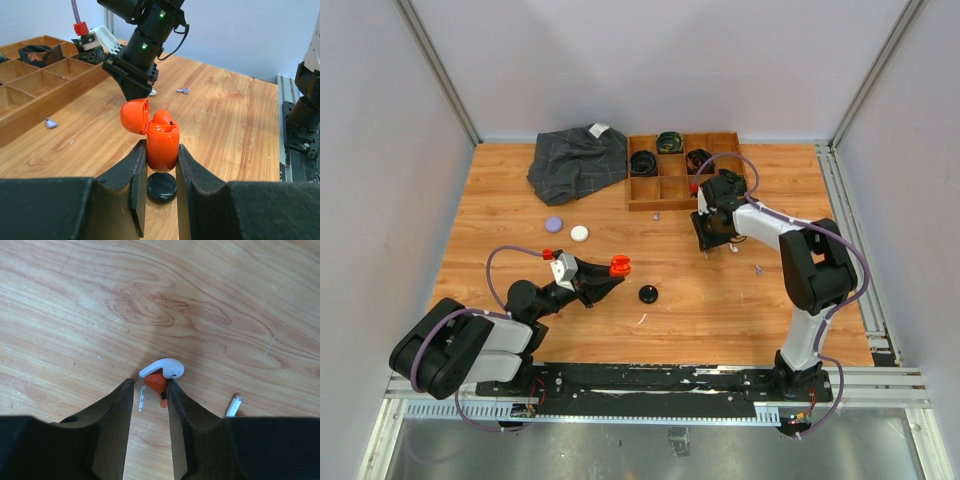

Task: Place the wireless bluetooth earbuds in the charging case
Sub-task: Pick up the earbud from the center of the board.

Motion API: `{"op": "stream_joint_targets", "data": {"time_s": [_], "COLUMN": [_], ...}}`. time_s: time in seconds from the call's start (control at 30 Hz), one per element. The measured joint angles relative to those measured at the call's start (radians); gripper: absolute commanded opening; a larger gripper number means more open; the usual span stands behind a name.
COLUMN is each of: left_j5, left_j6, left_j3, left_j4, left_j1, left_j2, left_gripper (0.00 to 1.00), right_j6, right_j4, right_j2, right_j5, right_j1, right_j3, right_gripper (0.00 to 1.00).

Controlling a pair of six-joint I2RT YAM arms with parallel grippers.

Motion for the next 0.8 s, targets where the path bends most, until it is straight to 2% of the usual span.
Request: {"op": "stream_joint_targets", "data": {"time_s": [0.43,0.8], "left_j5": [0.001,0.002], "left_j6": [0.000,-0.003], "left_j3": [0.000,0.000], "left_j4": [0.000,0.000], "left_j1": [0.000,0.000], "left_j2": [0.000,0.000], "left_gripper": [0.02,0.02], "right_j6": [-0.018,-0.019], "right_j4": [-0.042,-0.126], "right_j2": [0.011,0.000], "right_j5": [0.039,-0.017], "right_j1": [0.020,0.069], "right_j3": [0.024,0.022], "right_gripper": [0.17,0.11]}}
